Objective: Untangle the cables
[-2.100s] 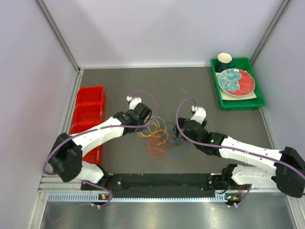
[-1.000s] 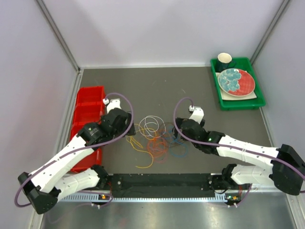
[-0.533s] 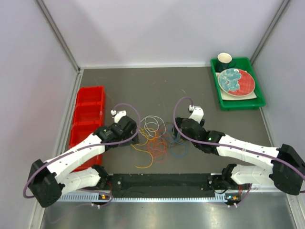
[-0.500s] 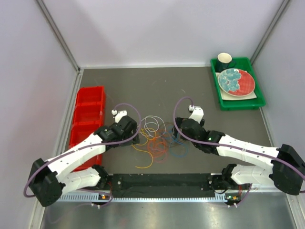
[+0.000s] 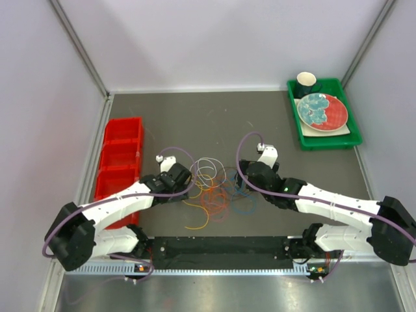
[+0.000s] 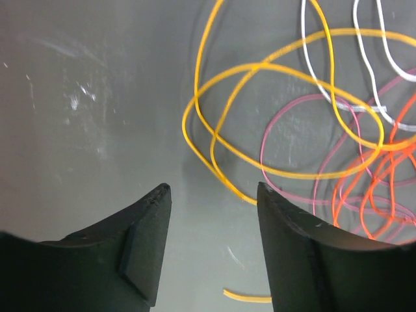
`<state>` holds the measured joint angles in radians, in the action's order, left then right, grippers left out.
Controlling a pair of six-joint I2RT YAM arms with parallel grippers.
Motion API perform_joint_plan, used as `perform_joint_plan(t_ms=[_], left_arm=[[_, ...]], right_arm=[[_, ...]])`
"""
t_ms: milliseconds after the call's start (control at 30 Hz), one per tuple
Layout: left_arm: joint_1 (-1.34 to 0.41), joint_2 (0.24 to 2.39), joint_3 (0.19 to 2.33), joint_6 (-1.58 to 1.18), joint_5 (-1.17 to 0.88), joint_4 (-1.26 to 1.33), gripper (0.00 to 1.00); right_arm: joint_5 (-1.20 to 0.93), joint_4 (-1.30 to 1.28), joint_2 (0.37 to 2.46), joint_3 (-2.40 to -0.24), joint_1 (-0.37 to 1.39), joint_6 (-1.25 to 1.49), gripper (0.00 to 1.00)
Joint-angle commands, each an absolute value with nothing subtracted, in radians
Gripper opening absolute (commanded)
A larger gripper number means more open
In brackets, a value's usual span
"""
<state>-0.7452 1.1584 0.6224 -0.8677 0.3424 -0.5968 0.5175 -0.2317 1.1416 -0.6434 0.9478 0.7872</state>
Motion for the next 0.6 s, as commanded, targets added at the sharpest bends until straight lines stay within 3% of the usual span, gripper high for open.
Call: perform_joint_plan(t_ms=[0, 233, 367, 467, 567], left_arm=[[-0.747, 1.181, 0.609, -0.870, 0.423, -0.490, 0.58], [-0.738, 1.248, 0.604, -0.851, 0.453, -0.427, 0.49], [-0.736, 1.285, 0.606, -0.848, 0.456, -0.407, 0.35], [-0.735, 1.296, 0.606, -0.844, 0.465, -0.403, 0.30], [-0.735, 1.299, 0.617, -0.839, 0.480, -0.411, 0.13]], right_arm=[[0.514, -0.216, 1.155, -0.695, 0.946, 0.779, 0.99], [0.514, -0.218, 1.164, -0.699, 0.946, 0.776, 0.99], [0.512, -0.221, 1.166, -0.701, 0.948, 0.778, 0.99], [0.512, -0.219, 1.166, -0.703, 0.946, 0.778, 0.99], [0.511, -0.221, 1.170, -0.704, 0.946, 0.776, 0.99]])
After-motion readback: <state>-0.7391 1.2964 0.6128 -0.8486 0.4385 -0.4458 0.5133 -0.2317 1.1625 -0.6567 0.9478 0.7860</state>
